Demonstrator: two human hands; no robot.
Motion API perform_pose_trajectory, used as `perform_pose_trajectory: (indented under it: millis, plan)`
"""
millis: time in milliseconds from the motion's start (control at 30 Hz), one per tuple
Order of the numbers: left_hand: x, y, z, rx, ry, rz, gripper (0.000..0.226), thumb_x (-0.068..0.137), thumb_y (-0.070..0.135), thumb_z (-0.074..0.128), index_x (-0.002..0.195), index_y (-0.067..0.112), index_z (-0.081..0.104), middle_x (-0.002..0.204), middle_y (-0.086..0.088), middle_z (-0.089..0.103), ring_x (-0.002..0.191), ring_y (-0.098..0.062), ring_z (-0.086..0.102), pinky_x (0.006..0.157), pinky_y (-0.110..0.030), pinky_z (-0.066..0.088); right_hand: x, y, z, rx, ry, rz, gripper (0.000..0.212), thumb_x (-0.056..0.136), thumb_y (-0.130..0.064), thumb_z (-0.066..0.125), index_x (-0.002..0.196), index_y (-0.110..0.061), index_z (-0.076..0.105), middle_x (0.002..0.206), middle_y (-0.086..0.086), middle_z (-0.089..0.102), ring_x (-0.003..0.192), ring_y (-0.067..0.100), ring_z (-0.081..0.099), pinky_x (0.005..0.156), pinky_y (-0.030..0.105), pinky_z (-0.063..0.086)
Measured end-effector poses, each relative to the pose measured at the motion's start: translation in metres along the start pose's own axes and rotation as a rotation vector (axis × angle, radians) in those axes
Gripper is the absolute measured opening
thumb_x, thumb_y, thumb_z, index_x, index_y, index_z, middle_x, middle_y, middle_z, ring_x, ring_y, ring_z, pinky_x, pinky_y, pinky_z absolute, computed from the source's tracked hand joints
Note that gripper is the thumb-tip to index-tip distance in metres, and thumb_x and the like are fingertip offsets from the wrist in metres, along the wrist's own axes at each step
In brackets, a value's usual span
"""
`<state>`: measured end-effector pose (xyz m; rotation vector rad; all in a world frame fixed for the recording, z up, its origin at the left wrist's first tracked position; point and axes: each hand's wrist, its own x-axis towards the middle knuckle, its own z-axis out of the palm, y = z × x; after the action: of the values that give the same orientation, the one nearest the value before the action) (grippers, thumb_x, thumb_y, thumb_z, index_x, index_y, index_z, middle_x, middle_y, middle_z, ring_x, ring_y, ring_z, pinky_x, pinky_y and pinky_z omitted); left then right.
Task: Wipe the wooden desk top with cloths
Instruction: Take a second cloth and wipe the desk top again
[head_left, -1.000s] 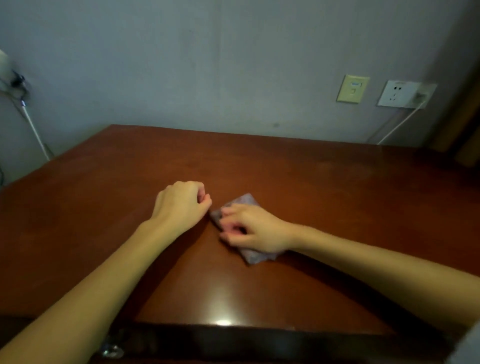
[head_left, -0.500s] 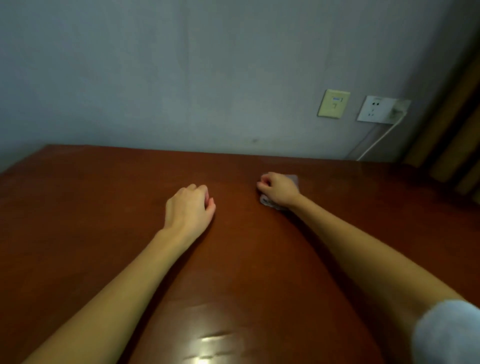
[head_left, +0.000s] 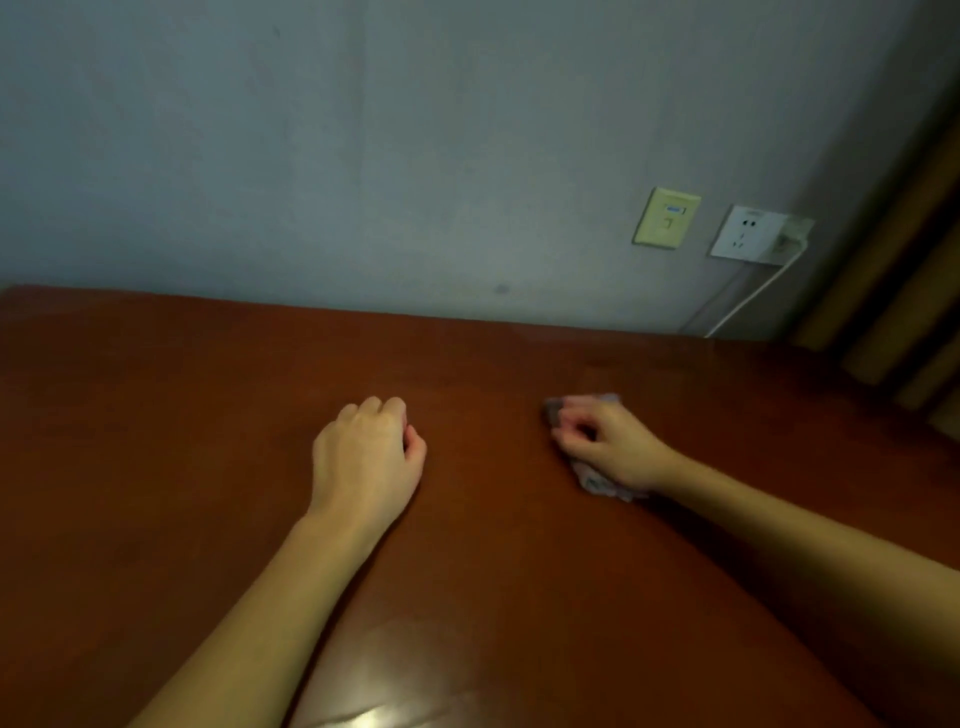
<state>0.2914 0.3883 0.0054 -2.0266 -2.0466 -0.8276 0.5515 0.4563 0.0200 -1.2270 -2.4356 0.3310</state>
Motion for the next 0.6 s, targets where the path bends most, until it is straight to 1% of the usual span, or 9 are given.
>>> perform_pose_trajectory:
  millis: [67, 167, 267, 367, 400, 433, 500, 567, 600]
  plan:
    - [0.001, 0.001, 0.0, -0.002, 0.003, -0.009, 0.013, 0.094, 0.03, 0.044, 0.084, 0.022, 0.048, 0.081, 0.006, 0.05, 0.075, -0.012, 0.049, 0.057, -0.024, 0.034, 0.031, 0.03, -0.001, -0.048, 0.063, 0.126, 0.03, 0.09, -0.027, 0.052, 0.063, -0.016, 0.043, 0.07, 0.001, 0.046, 0.064, 0.014, 0.047, 0.065, 0.033, 0.034]
    - [0.002, 0.002, 0.001, -0.014, 0.01, -0.012, 0.015, 0.093, 0.029, 0.044, 0.08, 0.021, 0.043, 0.08, 0.005, 0.049, 0.078, -0.016, 0.053, 0.057, -0.026, 0.034, 0.089, 0.04, 0.009, -0.157, 0.097, 0.28, 0.031, 0.094, -0.021, 0.053, 0.065, -0.012, 0.044, 0.073, 0.01, 0.051, 0.068, 0.024, 0.05, 0.064, 0.032, 0.032]
    - [0.001, 0.002, -0.001, -0.034, 0.012, -0.01, 0.016, 0.092, 0.029, 0.045, 0.079, 0.021, 0.043, 0.083, 0.003, 0.054, 0.08, -0.017, 0.055, 0.058, -0.027, 0.036, 0.134, 0.014, 0.028, -0.203, 0.105, 0.311, 0.034, 0.094, -0.026, 0.051, 0.063, -0.015, 0.043, 0.075, 0.013, 0.058, 0.076, 0.029, 0.058, 0.063, 0.032, 0.034]
    - [0.001, 0.001, 0.0, -0.052, 0.024, -0.005, 0.018, 0.089, 0.027, 0.049, 0.075, 0.02, 0.041, 0.081, 0.0, 0.056, 0.08, -0.021, 0.056, 0.058, -0.029, 0.034, 0.152, -0.027, 0.054, -0.143, 0.051, 0.159, 0.026, 0.091, -0.023, 0.054, 0.069, -0.008, 0.056, 0.084, 0.017, 0.065, 0.08, 0.031, 0.061, 0.067, 0.036, 0.042]
    - [0.0, 0.001, 0.0, -0.058, 0.027, -0.002, 0.019, 0.088, 0.026, 0.051, 0.073, 0.02, 0.041, 0.079, 0.0, 0.055, 0.079, -0.023, 0.056, 0.057, -0.03, 0.032, 0.147, -0.041, 0.059, -0.104, 0.024, 0.063, 0.026, 0.09, -0.02, 0.056, 0.066, -0.01, 0.054, 0.08, 0.016, 0.063, 0.077, 0.031, 0.06, 0.067, 0.038, 0.043]
    - [0.0, 0.0, 0.001, -0.064, 0.029, 0.001, 0.02, 0.087, 0.025, 0.053, 0.072, 0.02, 0.04, 0.077, -0.001, 0.055, 0.078, -0.024, 0.056, 0.057, -0.03, 0.031, 0.136, -0.05, 0.061, -0.073, 0.003, -0.029, 0.03, 0.088, -0.017, 0.056, 0.06, -0.015, 0.047, 0.074, 0.013, 0.058, 0.072, 0.029, 0.058, 0.066, 0.038, 0.041]
    - [-0.001, -0.001, 0.0, -0.072, 0.03, -0.002, 0.022, 0.085, 0.024, 0.055, 0.071, 0.02, 0.04, 0.075, 0.0, 0.053, 0.077, -0.024, 0.056, 0.057, -0.03, 0.031, 0.11, -0.053, 0.054, -0.017, -0.032, -0.158, 0.037, 0.086, -0.013, 0.056, 0.056, -0.02, 0.034, 0.066, 0.004, 0.045, 0.063, 0.018, 0.048, 0.061, 0.033, 0.035]
    - [-0.002, -0.002, 0.0, -0.077, 0.032, -0.009, 0.021, 0.086, 0.025, 0.054, 0.071, 0.02, 0.041, 0.074, 0.002, 0.051, 0.074, -0.021, 0.053, 0.057, -0.029, 0.031, 0.085, -0.038, 0.039, 0.004, -0.068, -0.189, 0.038, 0.086, -0.009, 0.056, 0.058, -0.019, 0.033, 0.065, -0.003, 0.039, 0.059, 0.006, 0.039, 0.059, 0.02, 0.03]
    - [-0.002, -0.002, 0.0, -0.078, 0.03, -0.011, 0.02, 0.087, 0.025, 0.053, 0.071, 0.02, 0.042, 0.074, 0.004, 0.049, 0.073, -0.019, 0.052, 0.057, -0.029, 0.032, 0.075, -0.027, 0.031, 0.013, -0.072, -0.178, 0.039, 0.087, -0.008, 0.056, 0.058, -0.021, 0.032, 0.065, -0.006, 0.037, 0.059, 0.004, 0.039, 0.06, 0.017, 0.03]
